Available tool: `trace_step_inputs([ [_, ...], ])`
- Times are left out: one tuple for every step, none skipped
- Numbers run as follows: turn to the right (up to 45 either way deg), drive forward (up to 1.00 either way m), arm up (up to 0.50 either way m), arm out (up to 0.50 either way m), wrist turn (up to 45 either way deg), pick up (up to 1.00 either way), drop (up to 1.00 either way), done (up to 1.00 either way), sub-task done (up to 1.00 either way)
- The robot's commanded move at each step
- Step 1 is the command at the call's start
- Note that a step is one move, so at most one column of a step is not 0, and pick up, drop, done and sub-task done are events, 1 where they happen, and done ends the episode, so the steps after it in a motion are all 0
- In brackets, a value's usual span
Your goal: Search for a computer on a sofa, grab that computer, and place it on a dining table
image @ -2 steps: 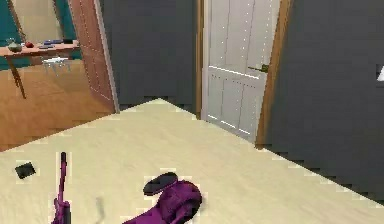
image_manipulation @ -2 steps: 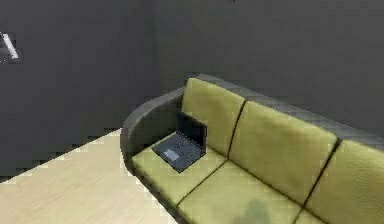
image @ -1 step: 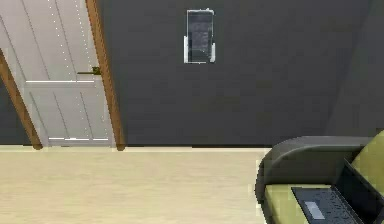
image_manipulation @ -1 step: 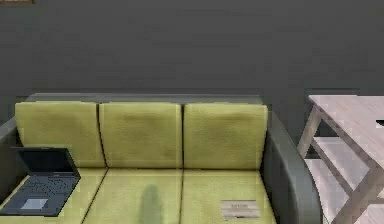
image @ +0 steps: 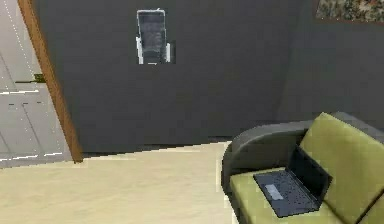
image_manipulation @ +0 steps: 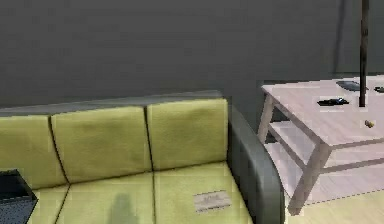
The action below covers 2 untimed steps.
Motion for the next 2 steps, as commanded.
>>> trace_step_inputs([
  [0.0,0.7,0.0,0.0,0.0,0.0,0.0,0.0,0.0],
  [-24.0,0.0,0.0,0.0,0.0,0.0,0.0,0.0,0.0],
])
